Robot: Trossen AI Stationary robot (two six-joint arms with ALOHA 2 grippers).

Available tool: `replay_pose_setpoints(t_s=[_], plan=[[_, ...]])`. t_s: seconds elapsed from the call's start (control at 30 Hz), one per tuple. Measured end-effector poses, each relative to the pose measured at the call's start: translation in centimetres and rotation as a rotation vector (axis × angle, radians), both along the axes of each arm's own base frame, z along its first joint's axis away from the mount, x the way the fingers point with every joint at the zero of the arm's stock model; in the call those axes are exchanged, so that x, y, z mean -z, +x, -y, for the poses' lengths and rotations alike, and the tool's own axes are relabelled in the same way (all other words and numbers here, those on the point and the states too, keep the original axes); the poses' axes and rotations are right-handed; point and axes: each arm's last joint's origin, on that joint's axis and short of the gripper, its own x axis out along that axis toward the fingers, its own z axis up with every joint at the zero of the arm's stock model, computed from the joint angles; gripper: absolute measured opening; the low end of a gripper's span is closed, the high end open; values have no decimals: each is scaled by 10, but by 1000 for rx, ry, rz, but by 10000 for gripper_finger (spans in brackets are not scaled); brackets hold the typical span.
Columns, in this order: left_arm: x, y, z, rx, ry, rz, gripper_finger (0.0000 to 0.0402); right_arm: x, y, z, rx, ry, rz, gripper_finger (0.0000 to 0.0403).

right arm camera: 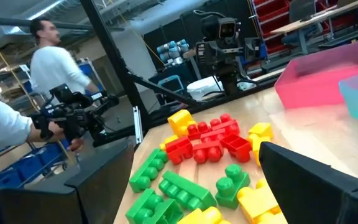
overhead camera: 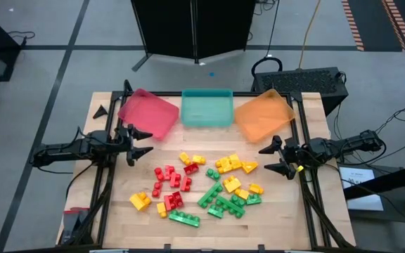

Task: Sort blocks
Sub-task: Put the red game piece into the red bin

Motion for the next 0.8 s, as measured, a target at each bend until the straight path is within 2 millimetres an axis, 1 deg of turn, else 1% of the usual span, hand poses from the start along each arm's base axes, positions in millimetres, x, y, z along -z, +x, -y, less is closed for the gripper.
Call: replay_pose_setpoints(t_s=[0.13,0.27,0.4,0.5,0.57,0.67,0.8], plan=[[-2,0,0,1,0,16,331,0,0,0,0,-6,0,343],[-6,0,0,3,2,59,331,0,0,0,-4,41,-6,343],[-6,0,0,2,3,62,331,0,0,0,-7,77,-11,343],[-8,0,-2,-54,5,78,331,0,0,0,-9,102,-14,343],[-10,0,-3,-88,2,106,331,-1,0,1,34,109,-7,343],[-17,-1,-4,-141,-40,182,331,-4,0,5,168,120,25,343],[-26,-3,-4,-146,-72,291,331,-6,0,5,159,232,39,343]])
